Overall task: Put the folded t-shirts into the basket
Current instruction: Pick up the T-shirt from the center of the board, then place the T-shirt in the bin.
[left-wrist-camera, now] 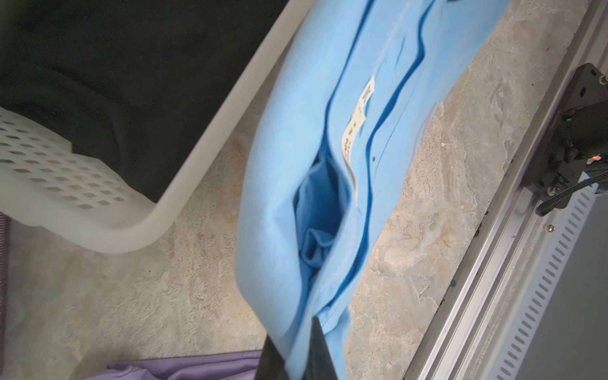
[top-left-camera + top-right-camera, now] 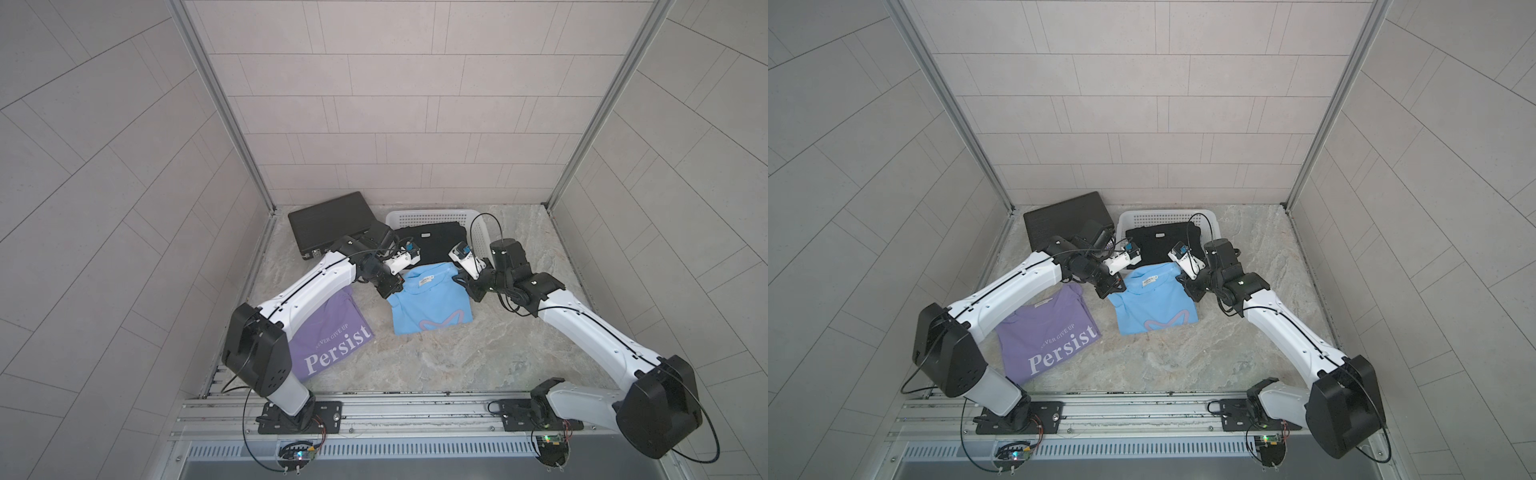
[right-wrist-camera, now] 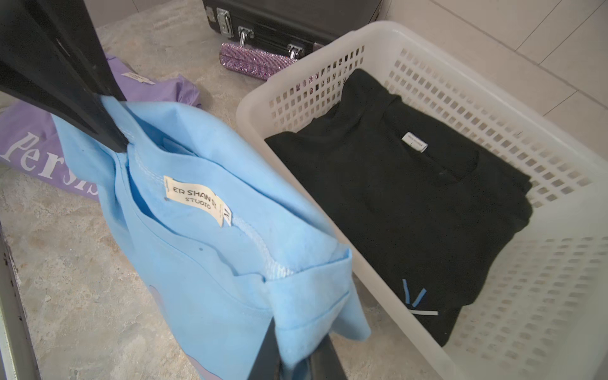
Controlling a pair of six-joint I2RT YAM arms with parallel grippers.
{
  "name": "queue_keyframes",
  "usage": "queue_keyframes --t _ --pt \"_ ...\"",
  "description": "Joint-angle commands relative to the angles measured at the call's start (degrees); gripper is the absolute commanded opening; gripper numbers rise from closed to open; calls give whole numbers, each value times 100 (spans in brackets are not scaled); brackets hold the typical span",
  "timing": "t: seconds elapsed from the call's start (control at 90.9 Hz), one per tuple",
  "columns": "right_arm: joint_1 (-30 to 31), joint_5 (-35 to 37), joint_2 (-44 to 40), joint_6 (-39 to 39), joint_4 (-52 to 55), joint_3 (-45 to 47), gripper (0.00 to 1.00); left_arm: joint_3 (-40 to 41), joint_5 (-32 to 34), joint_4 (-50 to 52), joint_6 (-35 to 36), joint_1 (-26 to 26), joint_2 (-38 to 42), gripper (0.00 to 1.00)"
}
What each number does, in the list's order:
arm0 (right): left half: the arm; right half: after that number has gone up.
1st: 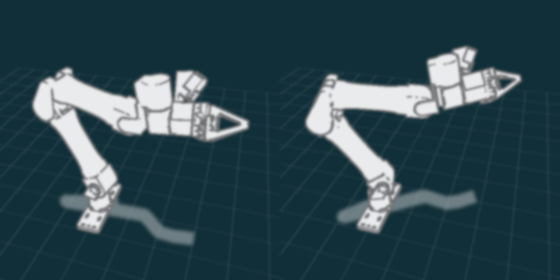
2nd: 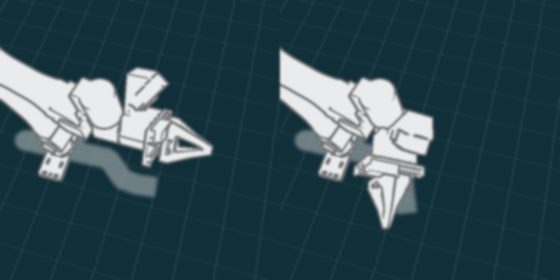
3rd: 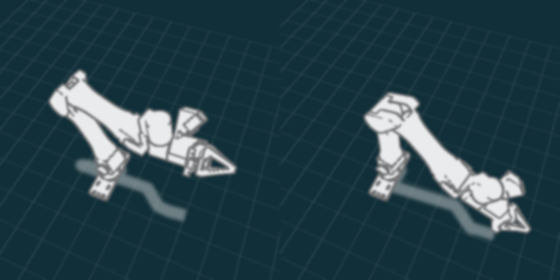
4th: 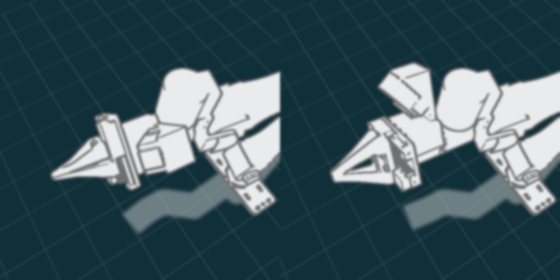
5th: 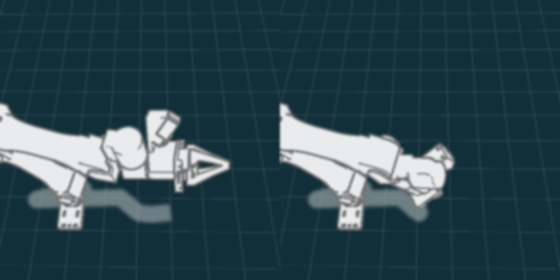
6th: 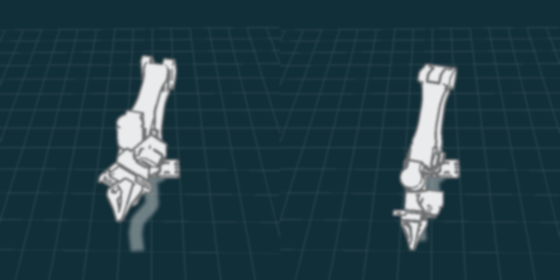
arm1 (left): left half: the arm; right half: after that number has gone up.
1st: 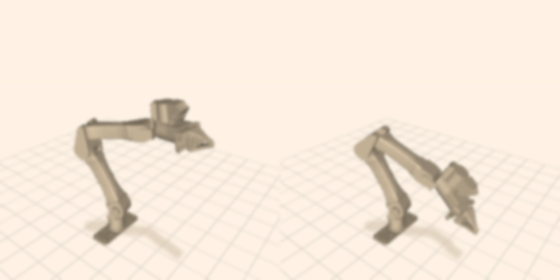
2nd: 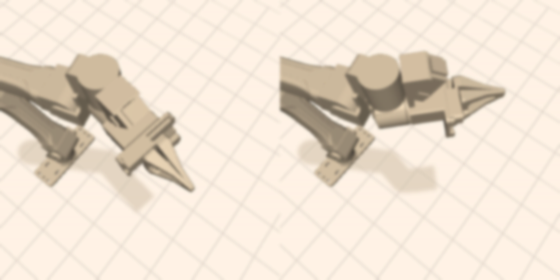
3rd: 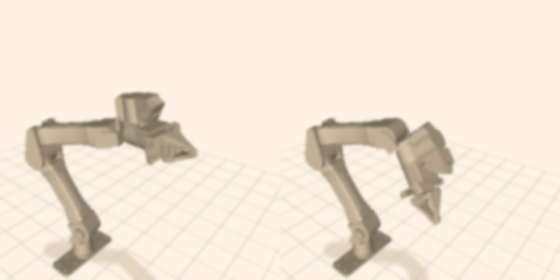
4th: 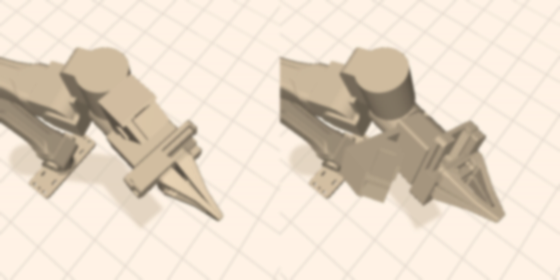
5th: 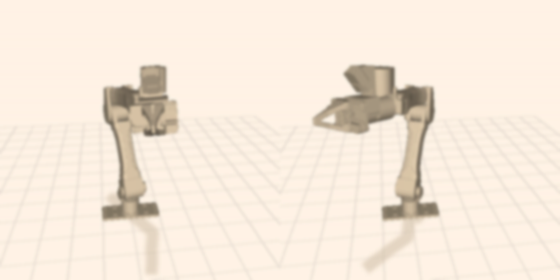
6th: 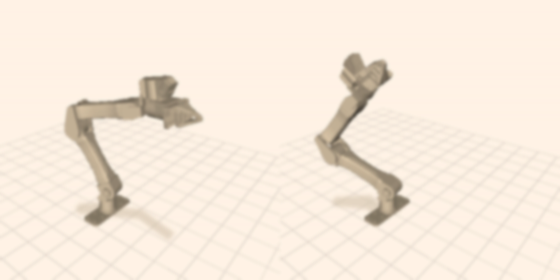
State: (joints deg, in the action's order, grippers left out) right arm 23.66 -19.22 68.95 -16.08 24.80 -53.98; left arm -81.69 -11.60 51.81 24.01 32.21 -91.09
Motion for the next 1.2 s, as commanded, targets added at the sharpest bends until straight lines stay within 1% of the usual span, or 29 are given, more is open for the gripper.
queue_keyframes --t 0.0,0.176,0.319,0.462,0.649,0.935,1.189 --pt "-69 243 -208 37 -35 -349 0 -486 95 641 218 -17 222 0" --pt "-181 404 -209 206 54 -777 0 -1147 313 643 106 -18 150 0" --pt "-219 654 137 421 246 -1326 0 -1633 392 443 26 -15 -101 0" --pt "-228 823 495 638 432 -1829 0 -2160 442 497 25 -21 -431 0" --pt "-230 993 777 763 448 -2139 0 -2464 569 386 38 -30 -715 0" --pt "-235 1279 1342 780 659 -2665 0 -2926 496 359 51 -129 -1158 0" --pt "-254 1334 1751 807 705 -2991 0 -3084 438 237 7 -333 -1371 0"
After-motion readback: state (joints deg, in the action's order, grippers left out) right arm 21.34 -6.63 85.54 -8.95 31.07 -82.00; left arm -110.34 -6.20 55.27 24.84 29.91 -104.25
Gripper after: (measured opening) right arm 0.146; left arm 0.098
